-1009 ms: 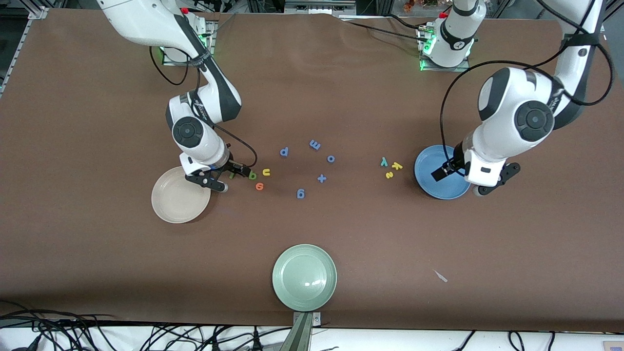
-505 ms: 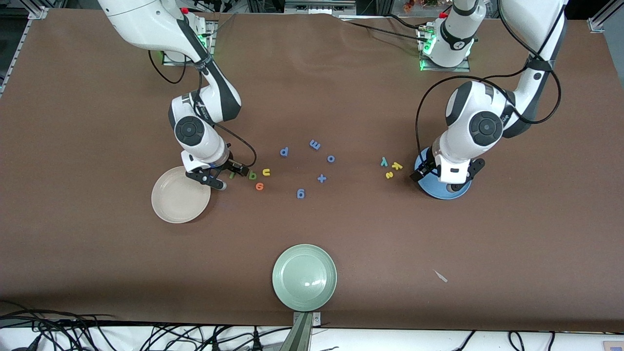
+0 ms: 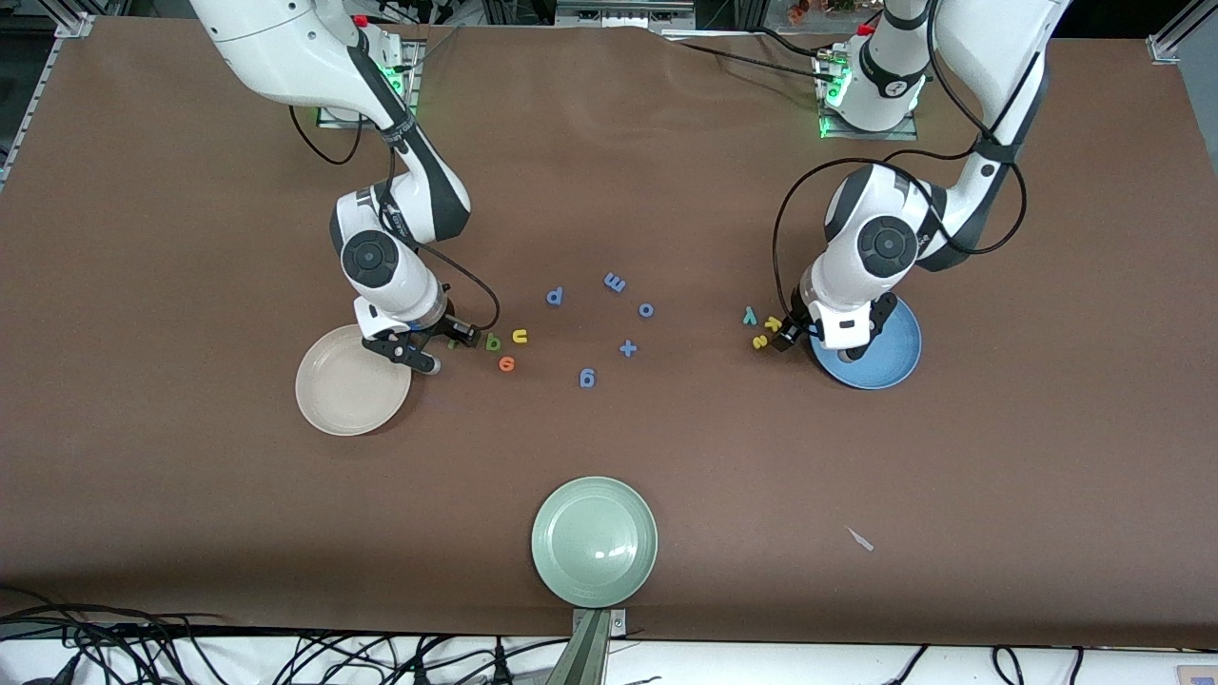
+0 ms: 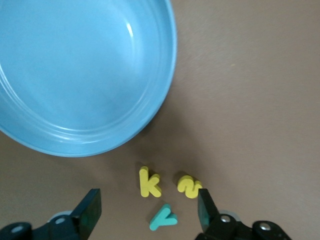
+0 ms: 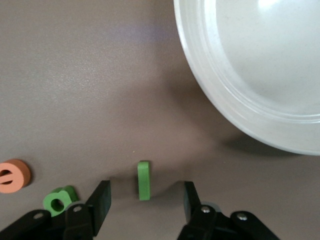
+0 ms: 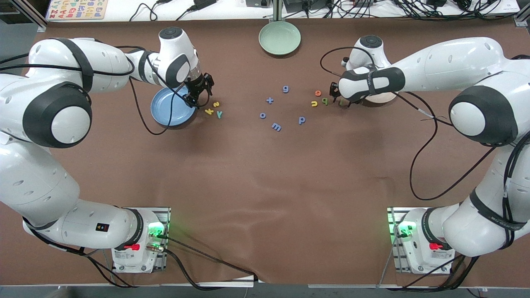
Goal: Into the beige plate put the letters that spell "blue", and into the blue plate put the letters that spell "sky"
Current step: 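Place the green l in the white plate while the left gripper grasps the k, then drop the yellow k in the blue plate while the right gripper reaches the q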
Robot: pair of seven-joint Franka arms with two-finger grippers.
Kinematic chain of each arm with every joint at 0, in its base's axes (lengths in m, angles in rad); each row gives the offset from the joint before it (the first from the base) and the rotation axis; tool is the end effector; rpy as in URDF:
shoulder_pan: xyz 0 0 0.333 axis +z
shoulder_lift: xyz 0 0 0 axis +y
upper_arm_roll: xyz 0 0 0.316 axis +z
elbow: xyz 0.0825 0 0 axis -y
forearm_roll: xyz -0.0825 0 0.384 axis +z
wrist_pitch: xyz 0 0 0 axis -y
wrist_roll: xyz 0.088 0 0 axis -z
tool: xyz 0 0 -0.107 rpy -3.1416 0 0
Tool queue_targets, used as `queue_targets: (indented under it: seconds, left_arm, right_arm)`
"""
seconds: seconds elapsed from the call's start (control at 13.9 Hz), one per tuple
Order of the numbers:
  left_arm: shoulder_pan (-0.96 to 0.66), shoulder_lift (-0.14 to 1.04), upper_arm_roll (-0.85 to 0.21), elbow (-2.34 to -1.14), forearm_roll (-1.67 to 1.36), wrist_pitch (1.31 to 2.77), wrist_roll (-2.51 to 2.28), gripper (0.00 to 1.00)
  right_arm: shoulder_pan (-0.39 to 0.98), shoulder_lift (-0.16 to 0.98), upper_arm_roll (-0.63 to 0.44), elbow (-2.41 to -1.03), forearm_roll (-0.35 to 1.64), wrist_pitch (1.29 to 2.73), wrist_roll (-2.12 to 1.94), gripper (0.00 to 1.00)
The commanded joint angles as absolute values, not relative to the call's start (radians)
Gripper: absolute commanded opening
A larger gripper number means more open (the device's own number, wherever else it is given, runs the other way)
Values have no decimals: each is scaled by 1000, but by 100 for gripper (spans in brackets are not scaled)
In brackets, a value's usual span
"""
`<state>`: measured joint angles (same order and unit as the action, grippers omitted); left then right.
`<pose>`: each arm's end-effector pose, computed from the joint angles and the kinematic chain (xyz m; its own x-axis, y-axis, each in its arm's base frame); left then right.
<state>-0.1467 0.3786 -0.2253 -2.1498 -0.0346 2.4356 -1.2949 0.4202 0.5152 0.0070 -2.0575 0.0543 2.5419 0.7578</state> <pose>0.5221 -0.2045 0.2201 0.5647 0.8162 -0.1222 0.8173 -0.5736 -0.0549 0.5359 0.2432 0.1786 0.9289 -0.3675 -0.0454 -0.3679 -0.9298 -0.0020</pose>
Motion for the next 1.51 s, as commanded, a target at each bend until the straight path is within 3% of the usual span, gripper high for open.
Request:
queue_targets:
  seconds: [0.0, 0.14, 0.22, 0.43, 0.72, 1.08, 1.23, 1.44]
  left_arm:
    - [-152, 364, -224, -2198, -41, 2492, -1353, 81]
    - [-150, 367, -224, -2221, -41, 2546, -1377, 77]
    - [-152, 373, -224, -2220, -41, 2551, -1382, 76]
    - [-176, 383, -221, -2220, -41, 2560, -1431, 73]
    - [-184, 411, -221, -2210, -2, 2563, -1480, 73]
    - [-184, 439, -221, -2214, 75, 2614, -1552, 71]
    - [-184, 440, -221, -2215, 80, 2612, -1551, 71]
    - [-181, 440, -221, -2220, 91, 2609, -1554, 68]
  right_arm:
    - [417, 517, 9, -2063, 52, 2560, 772, 30]
    - [417, 517, 8, -2060, 52, 2560, 772, 6]
    - [417, 517, 8, -2059, 52, 2559, 770, 0]
    - [414, 494, -1, -2031, 51, 2521, 749, 0]
    - [411, 469, -106, -1832, 55, 2173, 599, 0]
    - [337, 494, -155, -1835, 63, 2210, 402, 0]
    - [337, 494, -155, -1841, 67, 2214, 417, 42]
    - [345, 489, -150, -1838, 71, 2204, 432, 45]
